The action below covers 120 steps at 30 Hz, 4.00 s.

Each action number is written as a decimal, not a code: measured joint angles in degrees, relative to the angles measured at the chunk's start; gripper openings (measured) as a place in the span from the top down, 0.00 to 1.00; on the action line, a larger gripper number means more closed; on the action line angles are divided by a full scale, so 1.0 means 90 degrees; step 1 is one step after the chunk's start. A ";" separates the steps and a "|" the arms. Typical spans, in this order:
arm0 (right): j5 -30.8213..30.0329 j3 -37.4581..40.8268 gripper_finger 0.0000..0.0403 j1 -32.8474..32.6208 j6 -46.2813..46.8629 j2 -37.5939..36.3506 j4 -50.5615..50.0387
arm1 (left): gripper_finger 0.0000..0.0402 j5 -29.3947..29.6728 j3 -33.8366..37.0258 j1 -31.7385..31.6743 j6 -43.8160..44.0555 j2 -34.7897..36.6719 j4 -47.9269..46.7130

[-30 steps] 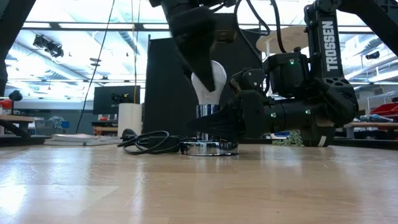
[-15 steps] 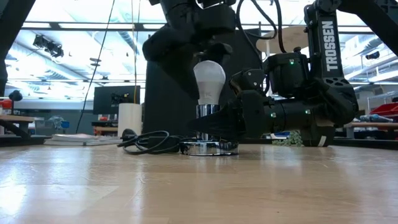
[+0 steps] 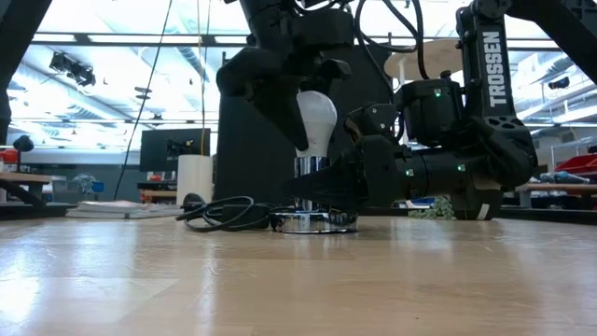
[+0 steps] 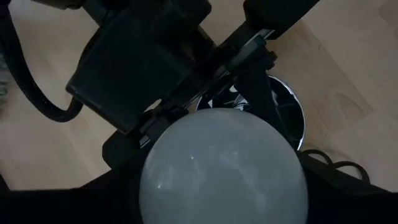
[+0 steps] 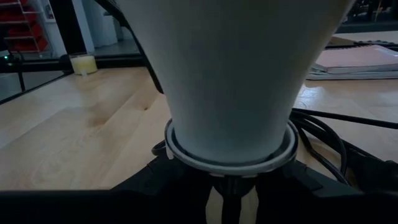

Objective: Screw lightbulb
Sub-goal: Remove the white lightbulb from the silver lamp

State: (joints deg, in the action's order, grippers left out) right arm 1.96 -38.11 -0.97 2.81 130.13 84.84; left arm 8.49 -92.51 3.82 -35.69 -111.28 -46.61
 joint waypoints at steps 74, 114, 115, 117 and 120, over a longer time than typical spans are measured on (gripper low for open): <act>0.0063 0.0000 0.56 0.0007 0.0002 0.0000 -0.0024 | 0.36 -0.0147 0.0002 0.0036 0.0195 -0.0005 -0.0029; 0.0053 0.0000 0.56 0.0010 0.0022 0.0000 -0.0059 | 0.02 -0.0797 -0.0121 0.0007 0.4801 -0.0019 -0.0201; 0.0052 -0.0002 0.56 0.0010 0.0029 0.0000 -0.0061 | 0.01 -0.0633 -0.0146 0.0007 0.4404 -0.0017 -0.0168; 0.0051 -0.0002 0.56 0.0012 0.0032 0.0000 -0.0061 | 0.02 -0.0320 -0.0228 0.0007 0.3601 -0.0017 -0.0185; 0.0052 -0.0002 0.56 0.0012 0.0029 0.0000 -0.0063 | 0.03 -0.0151 -0.0376 0.0024 0.2420 -0.0013 -0.0196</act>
State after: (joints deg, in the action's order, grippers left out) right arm 2.42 -38.13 -0.86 3.07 130.13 84.27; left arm 7.13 -95.89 4.03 -13.91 -111.40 -48.38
